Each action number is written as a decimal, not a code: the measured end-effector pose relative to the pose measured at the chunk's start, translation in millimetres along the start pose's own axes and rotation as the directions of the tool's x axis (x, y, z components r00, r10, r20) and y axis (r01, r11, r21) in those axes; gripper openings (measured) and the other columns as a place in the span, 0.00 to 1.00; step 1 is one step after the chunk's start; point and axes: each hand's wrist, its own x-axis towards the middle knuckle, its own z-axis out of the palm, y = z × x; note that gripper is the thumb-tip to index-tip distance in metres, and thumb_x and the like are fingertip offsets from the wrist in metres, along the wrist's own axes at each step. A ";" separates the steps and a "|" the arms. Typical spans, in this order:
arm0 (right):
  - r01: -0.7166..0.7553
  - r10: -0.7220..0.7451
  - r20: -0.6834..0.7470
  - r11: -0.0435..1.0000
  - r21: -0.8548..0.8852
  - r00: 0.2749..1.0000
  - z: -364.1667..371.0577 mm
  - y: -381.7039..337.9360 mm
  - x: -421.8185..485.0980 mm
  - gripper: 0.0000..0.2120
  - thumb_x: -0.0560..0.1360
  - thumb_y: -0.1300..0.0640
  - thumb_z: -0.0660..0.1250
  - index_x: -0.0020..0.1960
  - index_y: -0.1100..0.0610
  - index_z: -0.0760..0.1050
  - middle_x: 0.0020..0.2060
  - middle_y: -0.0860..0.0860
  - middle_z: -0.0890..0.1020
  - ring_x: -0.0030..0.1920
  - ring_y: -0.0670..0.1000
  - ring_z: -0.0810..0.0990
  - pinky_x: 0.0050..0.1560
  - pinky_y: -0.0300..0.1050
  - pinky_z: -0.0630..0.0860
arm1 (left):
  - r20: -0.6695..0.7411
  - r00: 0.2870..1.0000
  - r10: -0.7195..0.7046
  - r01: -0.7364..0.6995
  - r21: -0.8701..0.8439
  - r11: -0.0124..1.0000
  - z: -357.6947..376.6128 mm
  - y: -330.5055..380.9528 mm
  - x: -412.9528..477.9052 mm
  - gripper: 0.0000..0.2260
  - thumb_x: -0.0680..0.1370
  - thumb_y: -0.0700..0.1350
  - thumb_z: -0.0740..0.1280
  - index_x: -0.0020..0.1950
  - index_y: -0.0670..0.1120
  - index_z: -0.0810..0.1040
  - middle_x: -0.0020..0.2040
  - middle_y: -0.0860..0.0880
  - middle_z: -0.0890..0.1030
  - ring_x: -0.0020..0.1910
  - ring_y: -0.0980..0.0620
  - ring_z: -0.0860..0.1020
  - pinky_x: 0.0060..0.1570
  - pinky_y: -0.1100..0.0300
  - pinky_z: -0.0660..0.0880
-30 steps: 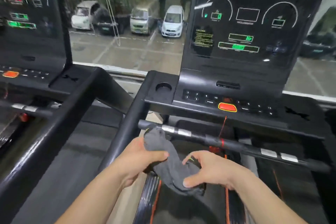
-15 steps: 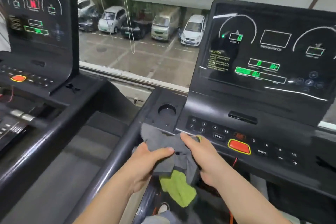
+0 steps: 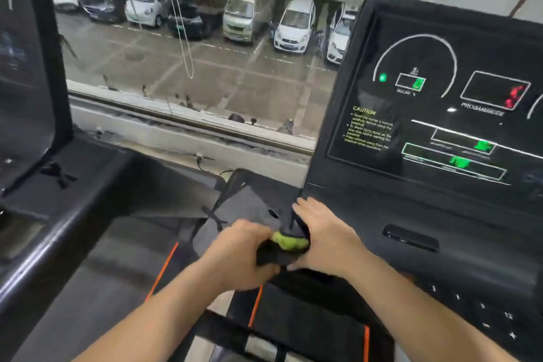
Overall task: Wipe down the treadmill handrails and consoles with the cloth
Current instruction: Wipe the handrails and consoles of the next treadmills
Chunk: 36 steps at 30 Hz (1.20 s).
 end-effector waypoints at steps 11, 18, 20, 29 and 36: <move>0.002 -0.002 -0.001 1.000 0.011 1.000 17.4 12.5 4.2 0.67 0.59 0.33 0.82 0.84 0.45 0.43 0.82 0.38 0.42 0.81 0.40 0.37 0.81 0.46 0.53 | 0.232 0.731 0.642 -0.683 0.261 0.682 -0.5 -79.1 61.6 0.24 0.82 0.60 0.63 0.67 0.43 0.78 0.53 0.44 0.81 0.48 0.41 0.77 0.53 0.47 0.72; -0.112 0.114 -0.023 0.991 0.069 0.993 16.7 11.0 3.6 0.74 0.55 0.35 0.84 0.80 0.36 0.31 0.82 0.39 0.42 0.82 0.46 0.49 0.72 0.51 0.71 | -0.106 0.951 0.289 -0.223 0.411 0.884 51.9 -33.1 58.7 0.22 0.77 0.58 0.61 0.62 0.44 0.76 0.45 0.47 0.81 0.42 0.43 0.80 0.46 0.48 0.71; -0.127 0.129 -0.020 0.989 0.079 0.991 15.7 10.8 3.8 0.75 0.54 0.36 0.84 0.79 0.34 0.29 0.82 0.38 0.42 0.82 0.45 0.49 0.71 0.53 0.72 | -0.202 0.979 -0.024 0.090 0.323 0.942 64.6 -5.7 55.3 0.19 0.77 0.57 0.57 0.61 0.46 0.73 0.44 0.48 0.82 0.41 0.42 0.81 0.46 0.48 0.71; -0.153 0.155 -0.016 0.983 0.101 0.988 18.9 7.6 0.4 0.76 0.53 0.38 0.86 0.80 0.34 0.31 0.82 0.37 0.41 0.82 0.43 0.49 0.75 0.50 0.67 | -0.253 0.964 0.076 -0.010 0.253 0.967 75.8 -11.6 33.6 0.22 0.81 0.56 0.55 0.72 0.47 0.67 0.51 0.45 0.80 0.47 0.41 0.80 0.48 0.46 0.74; -0.068 0.067 -0.012 0.994 -0.086 0.998 16.8 -10.9 -1.0 0.69 0.54 0.38 0.86 0.82 0.44 0.45 0.81 0.40 0.53 0.80 0.48 0.58 0.72 0.55 0.70 | 0.084 0.873 0.481 -0.482 0.307 0.820 7.6 -72.6 18.2 0.12 0.80 0.52 0.60 0.60 0.51 0.75 0.51 0.53 0.79 0.53 0.49 0.76 0.64 0.50 0.68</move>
